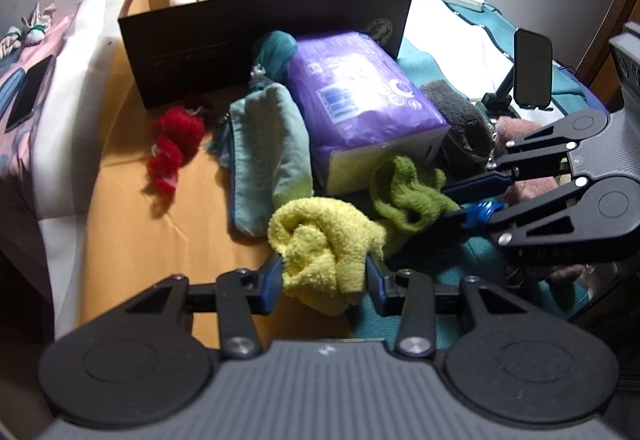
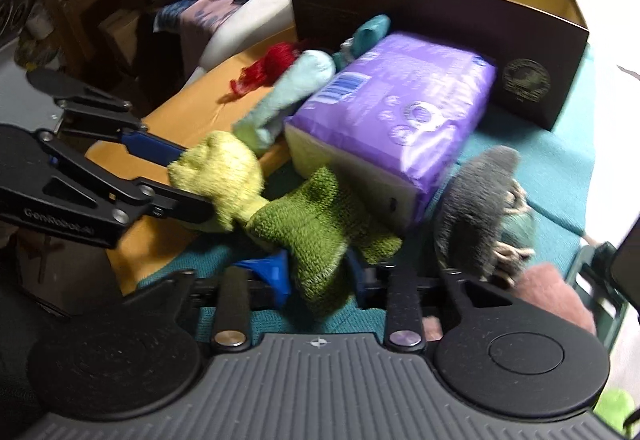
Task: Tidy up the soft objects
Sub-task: 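Grasp the yellow towel with the left gripper while the right gripper grasps the green knit sock, then carry the yellow towel and green sock into the shoebox and release both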
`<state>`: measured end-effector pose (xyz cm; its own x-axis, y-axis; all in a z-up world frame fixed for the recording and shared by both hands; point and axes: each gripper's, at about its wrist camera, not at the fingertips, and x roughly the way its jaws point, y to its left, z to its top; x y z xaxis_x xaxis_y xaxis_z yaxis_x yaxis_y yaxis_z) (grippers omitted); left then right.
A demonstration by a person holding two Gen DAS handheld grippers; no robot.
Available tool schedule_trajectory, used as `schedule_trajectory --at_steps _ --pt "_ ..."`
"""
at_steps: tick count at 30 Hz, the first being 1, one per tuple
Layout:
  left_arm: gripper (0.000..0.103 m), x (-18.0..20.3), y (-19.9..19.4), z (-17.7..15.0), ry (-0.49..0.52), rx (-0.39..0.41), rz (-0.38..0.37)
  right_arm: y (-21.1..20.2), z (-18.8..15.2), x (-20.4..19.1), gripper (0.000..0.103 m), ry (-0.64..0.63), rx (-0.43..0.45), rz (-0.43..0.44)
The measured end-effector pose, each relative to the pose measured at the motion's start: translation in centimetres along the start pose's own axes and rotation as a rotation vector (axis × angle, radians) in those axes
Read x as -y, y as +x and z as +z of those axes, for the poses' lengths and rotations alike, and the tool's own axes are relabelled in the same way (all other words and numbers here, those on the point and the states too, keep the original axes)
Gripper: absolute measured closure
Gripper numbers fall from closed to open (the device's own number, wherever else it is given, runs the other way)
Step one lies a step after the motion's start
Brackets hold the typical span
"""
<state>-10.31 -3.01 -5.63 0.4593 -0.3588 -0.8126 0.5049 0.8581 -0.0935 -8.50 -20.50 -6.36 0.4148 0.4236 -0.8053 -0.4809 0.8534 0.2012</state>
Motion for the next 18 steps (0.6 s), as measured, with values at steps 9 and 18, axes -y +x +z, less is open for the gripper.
schedule_trajectory --at_steps 9,18 --pt "0.061 -1.1 -4.2 1.8 0.042 0.094 -0.066 -4.6 -0.3 1.9 0.103 0.178 0.073 0.005" --pt "0.061 -4.0 -6.5 8.1 0.081 0.25 -0.07 -11.2 2.7 5.5 0.103 0.406 0.305 0.044"
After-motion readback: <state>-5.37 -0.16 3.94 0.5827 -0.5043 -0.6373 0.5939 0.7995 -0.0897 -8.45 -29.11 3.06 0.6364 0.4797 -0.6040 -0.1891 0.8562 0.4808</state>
